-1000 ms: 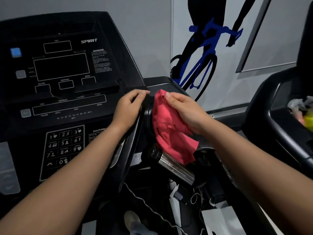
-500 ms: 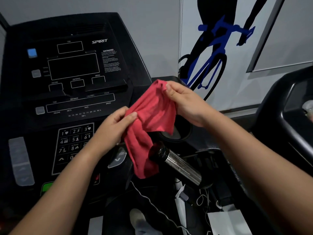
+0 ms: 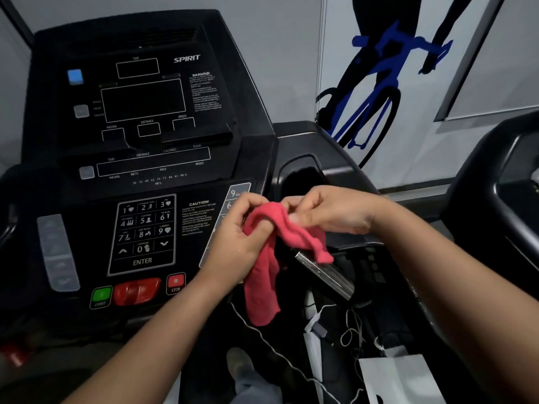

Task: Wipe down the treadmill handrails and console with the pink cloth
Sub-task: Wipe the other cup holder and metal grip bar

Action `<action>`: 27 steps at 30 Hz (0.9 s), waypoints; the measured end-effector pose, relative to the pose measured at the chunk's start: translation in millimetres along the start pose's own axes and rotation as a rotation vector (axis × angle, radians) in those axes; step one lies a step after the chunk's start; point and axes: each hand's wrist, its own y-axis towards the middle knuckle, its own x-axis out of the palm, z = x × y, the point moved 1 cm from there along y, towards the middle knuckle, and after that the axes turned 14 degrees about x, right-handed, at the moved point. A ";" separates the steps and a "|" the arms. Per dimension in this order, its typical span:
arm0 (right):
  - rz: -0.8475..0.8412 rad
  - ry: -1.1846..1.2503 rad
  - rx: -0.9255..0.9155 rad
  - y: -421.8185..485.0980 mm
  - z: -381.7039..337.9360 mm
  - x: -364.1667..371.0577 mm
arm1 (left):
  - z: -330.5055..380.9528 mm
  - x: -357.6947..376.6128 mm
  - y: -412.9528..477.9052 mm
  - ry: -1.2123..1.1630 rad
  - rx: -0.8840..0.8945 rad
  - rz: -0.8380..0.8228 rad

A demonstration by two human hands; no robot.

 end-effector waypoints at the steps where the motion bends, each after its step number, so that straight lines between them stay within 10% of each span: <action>1: 0.062 -0.061 -0.003 -0.8 -1.2 3.4 | -1.6 1.9 1.0 0.005 -0.027 0.011; 11: 0.442 -0.460 0.210 8.2 -10.1 43.4 | -14.9 14.0 -32.6 0.107 -0.401 0.225; 20: 0.732 -1.492 0.152 20.1 -21.3 84.2 | -2.9 8.7 -62.3 -0.105 -0.600 0.202; 27: 0.628 -0.872 0.300 28.6 -33.7 68.3 | 14.6 1.0 -58.0 -0.173 -0.582 0.233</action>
